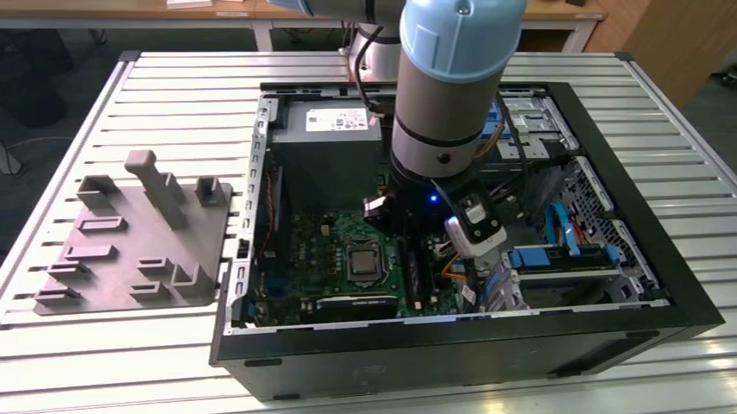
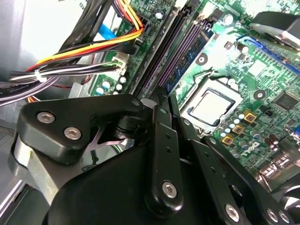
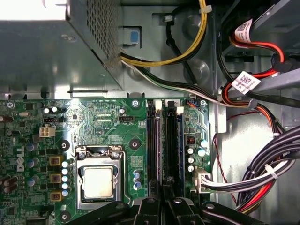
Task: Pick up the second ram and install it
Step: 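Insert the second ram into the second slot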
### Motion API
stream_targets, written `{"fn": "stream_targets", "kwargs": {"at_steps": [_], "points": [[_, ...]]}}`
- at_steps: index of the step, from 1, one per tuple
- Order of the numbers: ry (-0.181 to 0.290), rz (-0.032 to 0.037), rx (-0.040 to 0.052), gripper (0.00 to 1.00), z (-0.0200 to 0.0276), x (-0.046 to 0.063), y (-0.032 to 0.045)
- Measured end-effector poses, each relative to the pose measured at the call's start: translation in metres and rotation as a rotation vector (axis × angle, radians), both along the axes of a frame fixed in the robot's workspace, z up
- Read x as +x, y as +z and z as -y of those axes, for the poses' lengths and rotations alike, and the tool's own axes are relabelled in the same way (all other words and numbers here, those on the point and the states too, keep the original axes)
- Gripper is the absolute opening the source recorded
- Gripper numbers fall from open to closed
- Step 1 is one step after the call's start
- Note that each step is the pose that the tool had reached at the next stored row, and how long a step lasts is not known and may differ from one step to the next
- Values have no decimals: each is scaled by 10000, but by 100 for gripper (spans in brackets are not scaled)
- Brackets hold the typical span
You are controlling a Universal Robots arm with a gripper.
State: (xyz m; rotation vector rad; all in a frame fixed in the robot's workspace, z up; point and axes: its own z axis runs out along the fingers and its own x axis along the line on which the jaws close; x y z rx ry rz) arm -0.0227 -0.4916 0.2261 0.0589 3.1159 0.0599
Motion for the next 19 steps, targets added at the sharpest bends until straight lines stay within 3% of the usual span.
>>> {"fn": "stream_targets", "kwargs": {"at_steps": [19], "points": [[-64,0,-1,14,16,-1,-25]]}}
